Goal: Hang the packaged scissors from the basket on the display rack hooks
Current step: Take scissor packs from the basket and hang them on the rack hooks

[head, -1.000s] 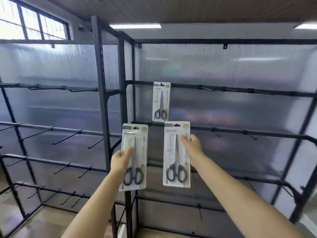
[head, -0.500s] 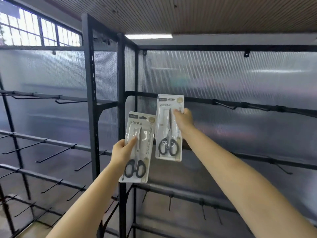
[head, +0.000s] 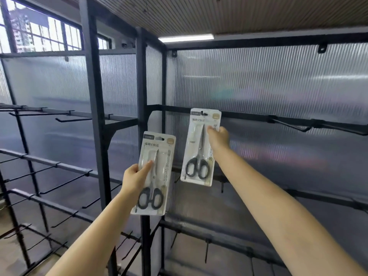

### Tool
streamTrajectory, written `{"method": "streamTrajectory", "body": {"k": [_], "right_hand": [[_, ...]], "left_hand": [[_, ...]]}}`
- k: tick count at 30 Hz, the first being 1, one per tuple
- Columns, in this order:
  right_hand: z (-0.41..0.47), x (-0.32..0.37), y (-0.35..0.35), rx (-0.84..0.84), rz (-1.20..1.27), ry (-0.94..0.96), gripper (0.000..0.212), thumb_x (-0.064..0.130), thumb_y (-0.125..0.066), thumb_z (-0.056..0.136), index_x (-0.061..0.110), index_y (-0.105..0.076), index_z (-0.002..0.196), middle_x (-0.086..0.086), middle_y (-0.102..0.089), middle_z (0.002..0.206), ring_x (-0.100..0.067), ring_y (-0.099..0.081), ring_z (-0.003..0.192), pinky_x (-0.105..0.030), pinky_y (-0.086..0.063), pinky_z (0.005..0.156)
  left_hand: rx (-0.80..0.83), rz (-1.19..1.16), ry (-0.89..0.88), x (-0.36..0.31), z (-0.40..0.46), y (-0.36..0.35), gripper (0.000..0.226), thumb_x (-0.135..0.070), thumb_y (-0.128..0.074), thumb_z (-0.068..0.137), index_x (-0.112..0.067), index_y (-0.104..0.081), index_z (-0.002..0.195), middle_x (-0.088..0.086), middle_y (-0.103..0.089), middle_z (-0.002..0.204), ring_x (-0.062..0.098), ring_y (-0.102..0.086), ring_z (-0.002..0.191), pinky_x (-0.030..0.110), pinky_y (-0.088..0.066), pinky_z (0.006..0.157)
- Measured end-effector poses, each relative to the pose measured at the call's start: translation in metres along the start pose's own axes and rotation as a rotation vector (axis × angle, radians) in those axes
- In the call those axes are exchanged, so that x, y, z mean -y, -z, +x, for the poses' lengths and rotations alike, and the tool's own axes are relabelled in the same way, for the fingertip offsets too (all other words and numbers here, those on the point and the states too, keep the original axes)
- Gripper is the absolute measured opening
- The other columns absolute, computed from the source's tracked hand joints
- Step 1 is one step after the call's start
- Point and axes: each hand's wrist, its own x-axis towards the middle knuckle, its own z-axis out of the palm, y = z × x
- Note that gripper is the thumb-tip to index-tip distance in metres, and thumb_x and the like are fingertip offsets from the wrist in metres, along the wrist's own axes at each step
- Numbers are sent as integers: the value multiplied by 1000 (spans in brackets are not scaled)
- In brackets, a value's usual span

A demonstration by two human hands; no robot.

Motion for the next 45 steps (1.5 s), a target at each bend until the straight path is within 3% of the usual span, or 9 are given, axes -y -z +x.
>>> {"method": "streamTrajectory", "body": {"k": [6,14,17,24,28,31,35,40,45], "right_hand": [[20,-8,0,-116,-128,102,15,19,-51,93,8,-41,94,-1,-48,83,-16,-47,71,-28,-37,56],[21,-15,7,-248,-498,382,30,25,-61,87,5,-48,105,-12,-50,114,-28,-50,102,-37,-42,80],[12,-1,16,-68,-476,503,28,21,-59,89,6,-49,111,-8,-53,108,-21,-51,96,-32,-43,75],[-7,7,32,498,-631,338,32,33,-57,92,11,-55,115,0,-57,104,-16,-56,96,-26,-44,75],[-9,5,33,475,-600,390,9,22,-55,93,14,-51,97,-4,-57,92,-20,-56,83,-40,-51,78],[-8,13,35,433,-613,450,6,19,-55,93,15,-51,94,-6,-57,84,-22,-56,76,-46,-54,77],[-5,29,36,393,-621,519,16,19,-55,93,8,-55,105,-3,-54,78,-23,-58,73,-49,-54,75],[4,45,34,319,-627,595,14,17,-56,92,9,-56,103,-11,-59,87,-21,-57,79,-46,-53,78],[16,53,29,239,-648,682,20,15,-56,93,7,-55,111,9,-53,80,-6,-51,69,-23,-44,64]], "left_hand": [[13,11,13,8,10,-7,28,-32,-61,89,-4,-60,90,7,-64,79,18,-58,65,25,-46,56],[81,-5,36,15,13,-20,27,-34,-61,89,-9,-56,80,7,-59,75,18,-53,64,27,-47,59],[118,-9,45,15,9,-31,30,-33,-61,89,-12,-50,70,3,-53,66,15,-49,58,24,-43,54],[220,-92,24,2,-5,-62,35,-24,-58,92,-15,-42,63,-13,-44,35,-4,-43,29,7,-32,34],[280,-115,18,1,-4,-71,21,-32,-59,90,-14,-57,79,-3,-61,68,5,-57,53,13,-45,43],[296,-96,-2,5,-2,-72,25,-34,-59,90,-15,-55,75,-10,-52,56,1,-48,49,13,-39,45],[279,-67,11,14,4,-72,21,-33,-67,85,-12,-62,86,5,-66,83,21,-63,80,33,-53,76],[228,-51,-37,9,16,-75,20,-31,-70,82,-13,-63,86,9,-67,89,23,-64,84,41,-55,85],[195,-37,-61,-3,29,-82,24,-36,-70,82,-14,-64,87,4,-68,89,26,-65,91,42,-54,86]]}}
